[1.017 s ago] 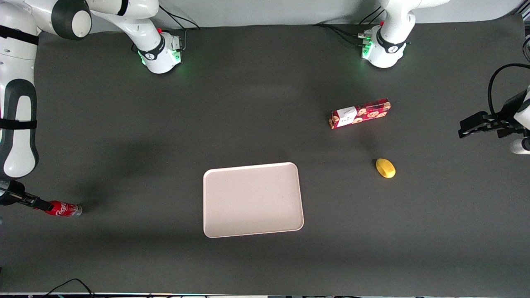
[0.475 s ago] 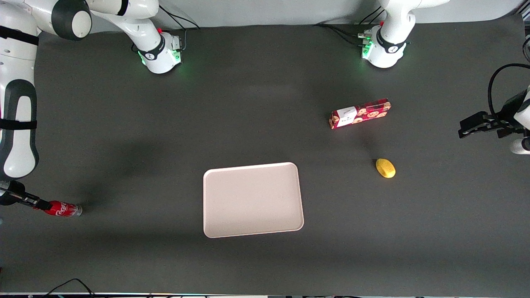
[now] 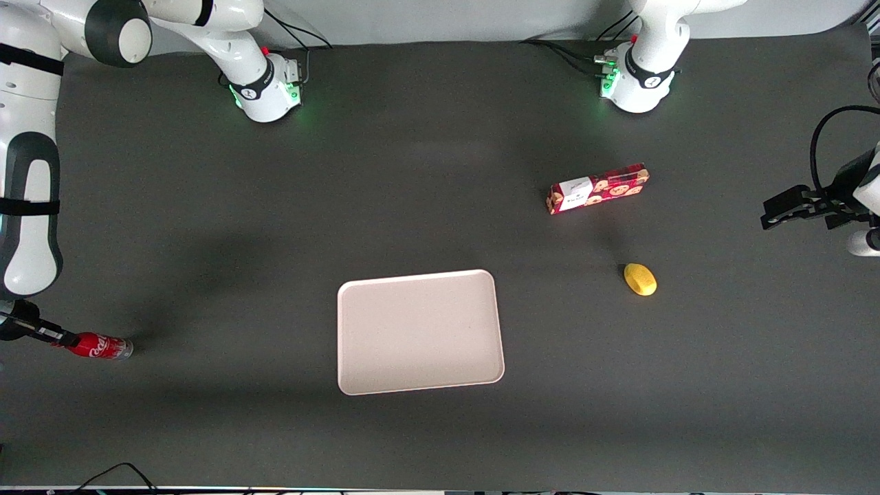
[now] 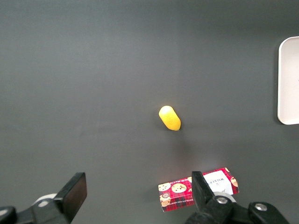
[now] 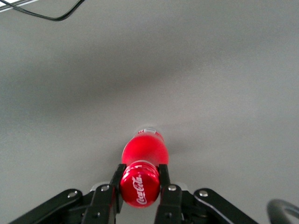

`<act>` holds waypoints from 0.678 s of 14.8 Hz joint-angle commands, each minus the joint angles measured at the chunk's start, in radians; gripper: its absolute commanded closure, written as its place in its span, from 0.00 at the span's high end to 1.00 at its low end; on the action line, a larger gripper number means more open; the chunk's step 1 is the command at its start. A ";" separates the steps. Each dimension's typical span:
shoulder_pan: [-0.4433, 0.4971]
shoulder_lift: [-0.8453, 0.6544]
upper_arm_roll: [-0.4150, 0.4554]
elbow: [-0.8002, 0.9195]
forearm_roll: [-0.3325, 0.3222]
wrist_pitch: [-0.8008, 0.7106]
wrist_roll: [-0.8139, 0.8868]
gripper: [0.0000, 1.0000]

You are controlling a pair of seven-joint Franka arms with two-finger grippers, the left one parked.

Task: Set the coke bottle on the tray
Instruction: 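Lift the bottle by its cap with the right gripper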

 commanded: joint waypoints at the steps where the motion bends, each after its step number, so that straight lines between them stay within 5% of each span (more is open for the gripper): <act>1: 0.004 0.014 -0.015 0.045 0.019 -0.006 -0.059 0.00; 6: 0.018 -0.073 -0.059 0.080 0.004 -0.160 -0.048 0.00; 10: 0.023 -0.248 -0.061 0.082 -0.141 -0.367 0.007 0.00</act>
